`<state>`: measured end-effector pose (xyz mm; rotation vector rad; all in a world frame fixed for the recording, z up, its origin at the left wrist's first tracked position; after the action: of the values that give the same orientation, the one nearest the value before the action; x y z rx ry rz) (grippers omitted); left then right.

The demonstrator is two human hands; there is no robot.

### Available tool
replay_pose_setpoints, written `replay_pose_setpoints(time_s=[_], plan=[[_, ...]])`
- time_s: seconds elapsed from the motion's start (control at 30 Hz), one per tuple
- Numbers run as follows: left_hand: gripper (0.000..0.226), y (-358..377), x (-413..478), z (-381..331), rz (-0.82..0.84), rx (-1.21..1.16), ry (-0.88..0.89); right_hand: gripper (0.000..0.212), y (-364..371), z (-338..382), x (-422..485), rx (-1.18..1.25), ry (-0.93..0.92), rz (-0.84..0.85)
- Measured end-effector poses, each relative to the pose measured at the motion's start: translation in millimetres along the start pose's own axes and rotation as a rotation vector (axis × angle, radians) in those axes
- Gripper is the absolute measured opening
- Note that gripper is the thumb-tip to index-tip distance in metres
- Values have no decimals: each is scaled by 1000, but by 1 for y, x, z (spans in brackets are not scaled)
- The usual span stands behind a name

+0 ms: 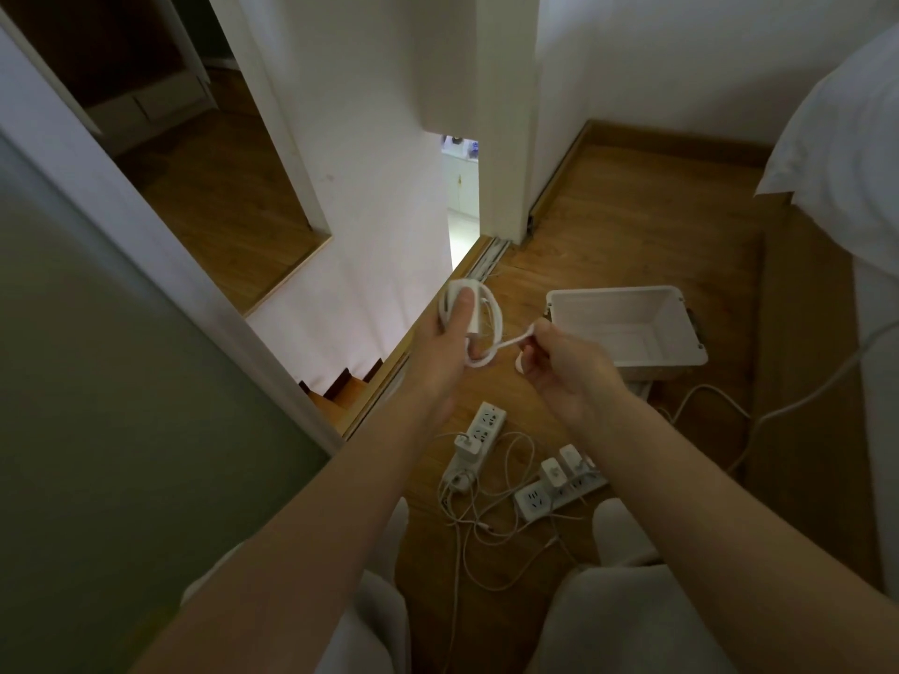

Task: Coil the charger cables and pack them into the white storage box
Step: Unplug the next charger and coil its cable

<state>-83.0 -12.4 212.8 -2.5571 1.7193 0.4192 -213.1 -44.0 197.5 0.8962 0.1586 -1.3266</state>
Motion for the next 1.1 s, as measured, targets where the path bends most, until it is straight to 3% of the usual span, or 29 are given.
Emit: replay_pose_setpoints(time_s=[0.07, 0.2, 0.33, 0.43, 0.5, 0.63, 0.67, 0.77, 0.87, 1.1], plan=[[31, 9, -6, -6, 46, 76, 57, 19, -2, -4, 3, 30, 23, -19], [33, 15, -11, -8, 101, 94, 86, 23, 4, -3, 4, -139, -68, 22], [30, 11, -10, -9, 83, 87, 98, 32, 18, 17, -6, -650, -316, 100], [31, 9, -11, -8, 56, 89, 106, 22, 30, 23, -15, -943, -462, 157], [29, 11, -13, -10, 28, 121, 131, 17, 22, 22, -14, -895, -431, 120], [20, 14, -16, -24, -30, 233, 273, 13, 3, -4, -3, -207, -19, 81], [21, 17, -17, -27, -31, 302, 325, 11, 0, -8, -1, -150, 26, 68], [32, 25, -17, -25, -10, 479, 398, 22, 0, -9, 7, -363, -26, 102], [34, 24, -15, -22, 0, 489, 388, 30, 6, 0, 8, -636, -189, 161], [21, 25, -17, -28, 30, 480, 370, 19, 12, 0, 7, -689, -183, 285]])
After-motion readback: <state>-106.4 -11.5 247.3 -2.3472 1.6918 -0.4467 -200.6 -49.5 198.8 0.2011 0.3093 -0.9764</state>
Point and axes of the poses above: each hand's wrist, its own x-axis towards the middle knuckle, its own y-axis out of the palm, z = x × y, the point moved 8 cm from there along x, towards the middle knuckle, and after that the axes turned 4 degrees about z, right-handed, at the moved point
